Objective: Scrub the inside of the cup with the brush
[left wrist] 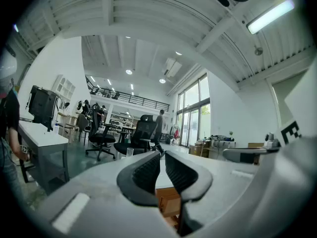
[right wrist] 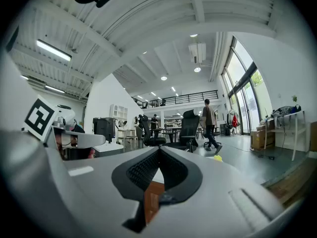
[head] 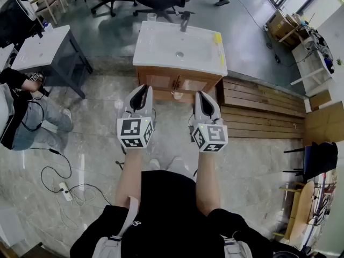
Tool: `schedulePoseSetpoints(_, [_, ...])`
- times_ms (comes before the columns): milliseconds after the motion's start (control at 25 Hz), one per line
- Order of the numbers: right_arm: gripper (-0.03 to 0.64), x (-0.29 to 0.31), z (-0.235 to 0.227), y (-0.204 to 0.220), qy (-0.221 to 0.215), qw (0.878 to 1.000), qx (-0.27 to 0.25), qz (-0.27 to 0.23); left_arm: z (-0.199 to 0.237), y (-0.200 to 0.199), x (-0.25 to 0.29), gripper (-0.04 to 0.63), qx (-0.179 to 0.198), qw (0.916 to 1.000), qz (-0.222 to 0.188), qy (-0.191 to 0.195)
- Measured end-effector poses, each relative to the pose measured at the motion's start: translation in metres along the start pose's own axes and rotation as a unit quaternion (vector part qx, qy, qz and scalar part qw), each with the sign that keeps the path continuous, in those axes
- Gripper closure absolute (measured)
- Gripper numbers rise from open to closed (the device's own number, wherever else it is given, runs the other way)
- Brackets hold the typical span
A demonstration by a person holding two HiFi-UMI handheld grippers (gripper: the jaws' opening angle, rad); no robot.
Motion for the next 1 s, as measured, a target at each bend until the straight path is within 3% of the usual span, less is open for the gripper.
schedulePoseSetpoints(240, [0.618, 0.002, -0.001, 0.000, 0.010, 0.999, 0.028, -0.017, 0.005, 0.002, 0.003, 0.561, -0.007, 1.0000, 0.002, 0.005])
schedulePoseSetpoints(1000, [0.618, 0.029, 0.009, -0.010, 0.005, 1.000, 0.014, -0.014, 0.035, 0.004, 0.017, 0.561, -0.032, 0.9994, -0.005, -0.006])
Point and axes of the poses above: the fingertips, and each gripper's own axes: x forward along the fingers, z to its left, y out of its underside, the point moved 8 cm from there along -x, backward along the fingers, and after that the axes turned 14 degrees about x, right-handed, at the moved point
